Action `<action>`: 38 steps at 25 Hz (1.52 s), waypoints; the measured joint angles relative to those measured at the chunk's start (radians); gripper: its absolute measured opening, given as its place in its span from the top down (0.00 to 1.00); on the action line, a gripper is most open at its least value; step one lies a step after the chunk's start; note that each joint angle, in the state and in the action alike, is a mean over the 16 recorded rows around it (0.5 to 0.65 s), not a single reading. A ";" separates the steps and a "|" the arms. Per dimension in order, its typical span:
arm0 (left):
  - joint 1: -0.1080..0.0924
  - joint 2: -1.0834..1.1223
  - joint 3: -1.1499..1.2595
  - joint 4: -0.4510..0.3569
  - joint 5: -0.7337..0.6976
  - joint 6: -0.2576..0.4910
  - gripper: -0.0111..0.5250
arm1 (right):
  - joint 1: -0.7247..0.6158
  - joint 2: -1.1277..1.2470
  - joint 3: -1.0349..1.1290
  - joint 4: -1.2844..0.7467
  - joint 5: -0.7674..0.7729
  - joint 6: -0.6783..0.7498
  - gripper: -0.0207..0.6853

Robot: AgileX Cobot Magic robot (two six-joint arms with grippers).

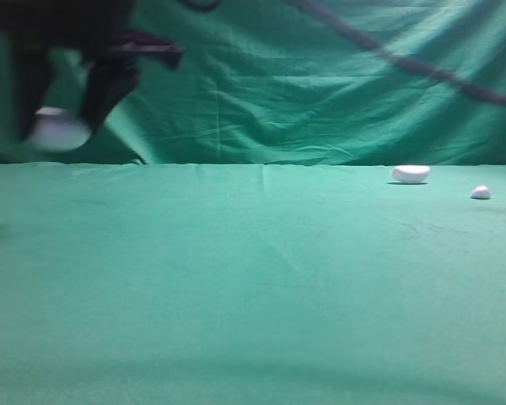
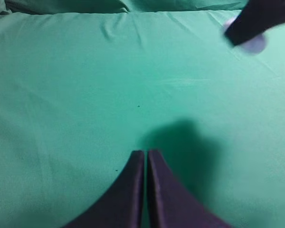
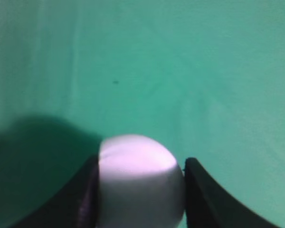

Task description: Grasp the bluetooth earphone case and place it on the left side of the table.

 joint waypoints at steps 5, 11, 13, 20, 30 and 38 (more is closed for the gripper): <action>0.000 0.000 0.000 0.000 0.000 0.000 0.98 | 0.049 0.083 -0.048 -0.002 -0.032 -0.018 0.49; 0.000 0.000 0.000 0.000 0.000 0.000 0.98 | 0.064 0.114 -0.062 -0.003 -0.049 -0.021 0.34; 0.000 0.000 0.000 0.000 0.000 0.000 0.98 | 0.065 0.113 -0.069 -0.003 -0.036 -0.020 0.30; 0.000 0.000 0.000 0.000 0.000 0.000 0.98 | 0.062 0.077 -0.152 -0.003 0.138 -0.008 0.35; 0.000 0.000 0.000 0.000 0.000 0.000 0.98 | -0.008 -0.059 -0.334 0.006 0.479 0.021 0.85; 0.000 0.000 0.000 0.000 0.000 0.000 0.98 | -0.117 -0.295 -0.315 0.028 0.553 0.033 0.97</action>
